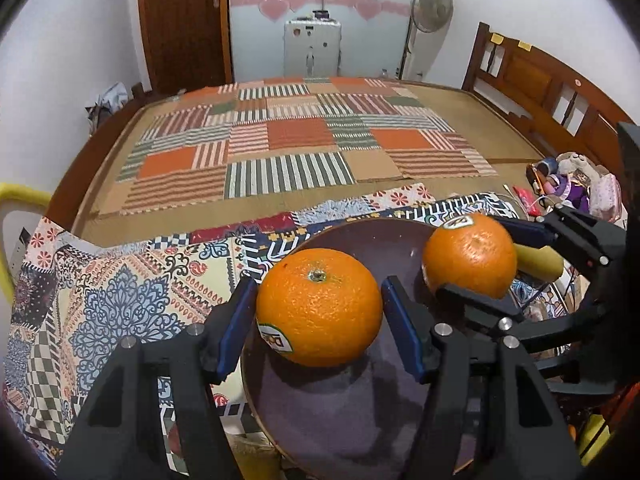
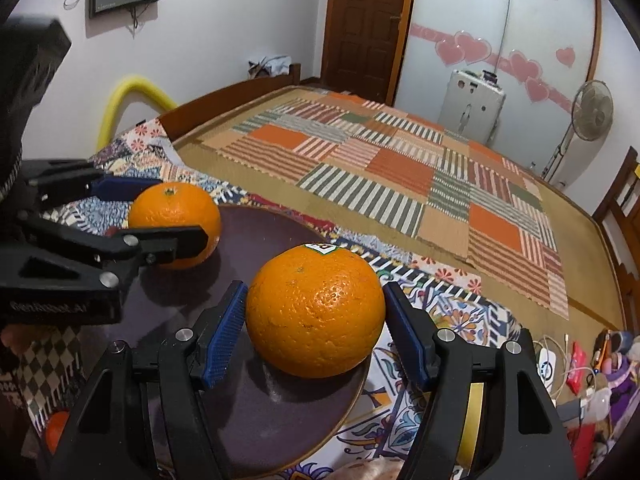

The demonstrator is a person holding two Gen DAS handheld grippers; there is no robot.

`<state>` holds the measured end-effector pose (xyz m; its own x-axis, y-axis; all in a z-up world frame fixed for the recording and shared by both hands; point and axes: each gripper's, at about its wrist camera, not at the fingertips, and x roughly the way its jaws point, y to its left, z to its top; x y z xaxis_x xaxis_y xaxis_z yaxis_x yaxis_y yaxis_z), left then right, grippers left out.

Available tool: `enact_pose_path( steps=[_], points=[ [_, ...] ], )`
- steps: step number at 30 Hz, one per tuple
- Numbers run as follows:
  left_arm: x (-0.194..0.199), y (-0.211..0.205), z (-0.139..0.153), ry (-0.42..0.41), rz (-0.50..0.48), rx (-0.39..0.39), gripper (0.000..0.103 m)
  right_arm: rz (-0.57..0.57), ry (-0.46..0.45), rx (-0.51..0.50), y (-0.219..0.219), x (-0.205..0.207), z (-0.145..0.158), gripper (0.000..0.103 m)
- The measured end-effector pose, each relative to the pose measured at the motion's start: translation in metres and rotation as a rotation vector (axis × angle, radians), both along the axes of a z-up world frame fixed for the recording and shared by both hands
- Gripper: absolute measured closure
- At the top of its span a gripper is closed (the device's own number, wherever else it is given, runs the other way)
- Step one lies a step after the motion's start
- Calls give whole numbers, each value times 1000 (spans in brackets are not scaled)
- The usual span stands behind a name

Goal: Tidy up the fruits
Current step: 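Lift the large orange in the left tool toward the purple plate while the right tool carries its orange, then lower both large oranges onto the purple plate and open both tools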

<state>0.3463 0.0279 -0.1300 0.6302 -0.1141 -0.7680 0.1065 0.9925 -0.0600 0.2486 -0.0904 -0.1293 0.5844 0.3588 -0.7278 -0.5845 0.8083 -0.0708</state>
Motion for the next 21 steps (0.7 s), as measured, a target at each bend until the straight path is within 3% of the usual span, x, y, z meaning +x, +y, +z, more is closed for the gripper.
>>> enact_pose_path(
  steps=[9, 15, 21],
  points=[
    [8, 0, -8, 37, 7, 16, 39, 23, 2, -24, 3, -1, -1, 36],
    [5, 1, -8, 43, 3, 22, 39, 4, -7, -25, -1, -1, -2, 25],
    [-6, 5, 9, -26, 6, 8, 28, -16, -11, -2, -6, -6, 2, 23]
  ],
)
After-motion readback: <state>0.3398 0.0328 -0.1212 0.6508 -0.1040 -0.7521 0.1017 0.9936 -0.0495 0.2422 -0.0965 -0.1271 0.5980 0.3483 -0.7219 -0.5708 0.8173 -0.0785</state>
